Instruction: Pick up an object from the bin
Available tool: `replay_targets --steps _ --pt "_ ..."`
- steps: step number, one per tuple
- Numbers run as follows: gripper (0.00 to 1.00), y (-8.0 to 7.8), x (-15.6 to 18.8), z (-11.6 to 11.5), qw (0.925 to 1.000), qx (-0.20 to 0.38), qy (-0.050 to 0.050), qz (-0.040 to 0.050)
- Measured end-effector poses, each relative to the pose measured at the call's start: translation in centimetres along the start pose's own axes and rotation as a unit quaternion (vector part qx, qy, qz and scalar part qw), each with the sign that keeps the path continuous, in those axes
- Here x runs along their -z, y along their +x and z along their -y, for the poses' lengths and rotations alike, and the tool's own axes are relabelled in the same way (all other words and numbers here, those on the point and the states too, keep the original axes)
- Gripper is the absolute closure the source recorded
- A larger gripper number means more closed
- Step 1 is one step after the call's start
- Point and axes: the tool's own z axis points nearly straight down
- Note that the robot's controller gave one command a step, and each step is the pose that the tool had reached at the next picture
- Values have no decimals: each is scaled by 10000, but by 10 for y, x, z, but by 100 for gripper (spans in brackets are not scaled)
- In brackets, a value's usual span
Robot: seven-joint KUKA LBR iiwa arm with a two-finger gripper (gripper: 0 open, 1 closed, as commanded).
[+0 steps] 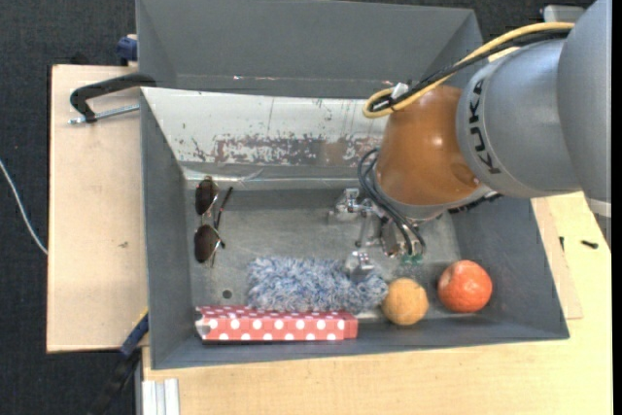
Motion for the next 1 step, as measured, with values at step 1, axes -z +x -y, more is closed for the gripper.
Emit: replay_targets --steps 1 --pt "0 14 0 -38 9999 -116 30 -30"
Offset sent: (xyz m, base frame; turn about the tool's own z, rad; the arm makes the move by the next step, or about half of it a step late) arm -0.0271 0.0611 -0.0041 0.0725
